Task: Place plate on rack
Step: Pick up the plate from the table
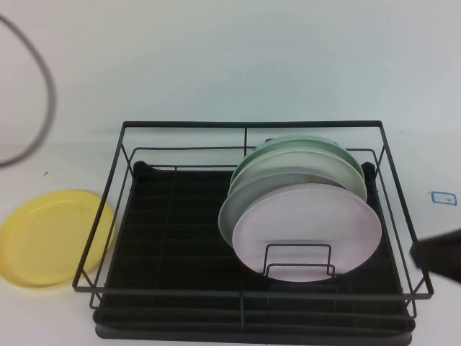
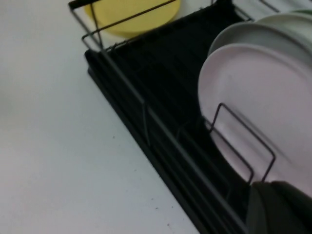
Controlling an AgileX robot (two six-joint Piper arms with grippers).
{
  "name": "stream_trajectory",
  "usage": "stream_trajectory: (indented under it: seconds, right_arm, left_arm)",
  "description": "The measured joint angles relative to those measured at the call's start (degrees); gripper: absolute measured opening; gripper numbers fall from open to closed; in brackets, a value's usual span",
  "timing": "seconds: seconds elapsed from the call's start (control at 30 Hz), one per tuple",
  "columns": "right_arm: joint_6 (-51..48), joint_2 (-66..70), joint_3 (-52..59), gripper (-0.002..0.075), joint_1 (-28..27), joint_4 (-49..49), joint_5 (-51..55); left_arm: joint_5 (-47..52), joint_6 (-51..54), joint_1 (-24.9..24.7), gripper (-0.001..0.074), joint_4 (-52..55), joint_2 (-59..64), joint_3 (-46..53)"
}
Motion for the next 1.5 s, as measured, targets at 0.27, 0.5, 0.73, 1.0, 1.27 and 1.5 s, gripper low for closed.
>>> stream_trajectory:
  seconds: [0.27, 0.5, 0.73, 1.0, 1.27, 1.5]
  right_arm:
    - [-1.59, 2.52, 2.89, -0.0002, 1.42, 1.56, -0.41]
    - [-1.71, 3.45, 2.89, 0.0009, 1.42, 3.37, -3.6]
    - [-1.71, 3.9, 2.89, 0.0013, 1.42, 3.66, -4.97]
    - [-1.83, 3.9, 2.89, 0.0013, 1.42, 4.14, -6.8]
    - [-1.96, 3.9, 2.89, 0.0012, 1.42, 9.12, -10.26]
    - [-2.2, 3.9, 2.89, 0.0012, 1.42, 12.07, -11.42]
  left_arm:
    - [3.63, -2.95, 9.56, 0.0, 12.76, 12.43, -0.02]
    - [0.58, -6.52, 7.72, 0.0135, 18.39, 19.9, -0.02]
    - [-3.18, -3.8, 7.11, 0.0326, 15.23, 26.51, -0.02]
    - [-7.35, -1.19, 4.87, 0.0335, 14.68, 31.52, -0.26]
    - [-8.51, 0.37, 4.91, 0.004, 13.83, 32.65, -0.49]
    - [-9.34, 4.76, 4.91, 0.0011, 9.49, 25.37, 0.07]
